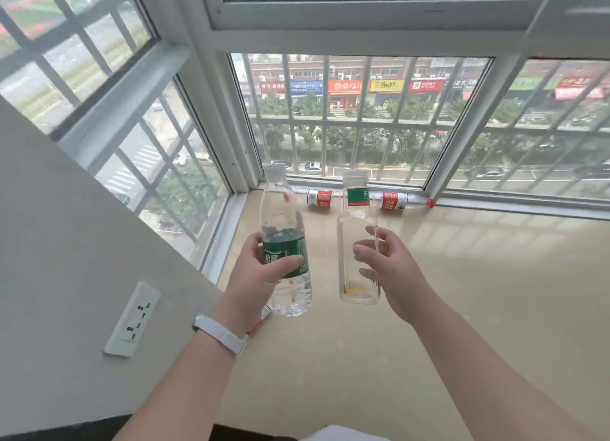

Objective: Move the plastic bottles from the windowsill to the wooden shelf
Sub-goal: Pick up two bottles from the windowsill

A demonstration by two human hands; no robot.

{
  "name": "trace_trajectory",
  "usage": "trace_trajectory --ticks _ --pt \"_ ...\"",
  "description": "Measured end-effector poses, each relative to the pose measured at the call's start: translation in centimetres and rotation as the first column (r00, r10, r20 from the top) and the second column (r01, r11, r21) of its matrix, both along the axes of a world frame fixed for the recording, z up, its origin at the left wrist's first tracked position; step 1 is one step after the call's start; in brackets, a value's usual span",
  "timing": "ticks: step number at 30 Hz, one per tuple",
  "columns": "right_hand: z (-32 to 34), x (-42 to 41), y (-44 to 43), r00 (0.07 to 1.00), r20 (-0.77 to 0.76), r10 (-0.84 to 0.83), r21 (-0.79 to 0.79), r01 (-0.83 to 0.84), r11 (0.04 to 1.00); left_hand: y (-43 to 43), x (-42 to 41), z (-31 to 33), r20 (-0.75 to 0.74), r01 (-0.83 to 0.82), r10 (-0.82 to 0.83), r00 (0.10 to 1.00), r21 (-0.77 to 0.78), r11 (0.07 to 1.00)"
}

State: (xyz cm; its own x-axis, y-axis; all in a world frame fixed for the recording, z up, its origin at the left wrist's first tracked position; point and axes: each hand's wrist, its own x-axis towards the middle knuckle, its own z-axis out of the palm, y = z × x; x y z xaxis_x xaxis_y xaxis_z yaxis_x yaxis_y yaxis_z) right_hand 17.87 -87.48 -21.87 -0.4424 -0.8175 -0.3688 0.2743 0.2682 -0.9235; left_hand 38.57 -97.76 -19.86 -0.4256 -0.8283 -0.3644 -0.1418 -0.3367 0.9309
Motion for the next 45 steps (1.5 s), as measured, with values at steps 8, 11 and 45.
trace_trajectory --ticks 8,11,45 --pt "2.9 2.2 3.7 0.996 0.013 -0.084 -0.051 0.084 0.995 0.8 1.6 2.1 -0.09 0.123 -0.127 0.988 -0.043 0.991" --pt "4.0 3.3 4.4 0.991 0.017 -0.131 -0.071 0.132 0.989 0.5 2.2 2.8 -0.105 0.155 -0.162 0.981 -0.065 0.986" --pt "5.9 8.7 34.4 0.523 -0.022 -0.852 -0.134 0.843 0.521 20.7 -10.1 4.7 -0.126 0.845 -0.841 0.526 -0.033 0.533"
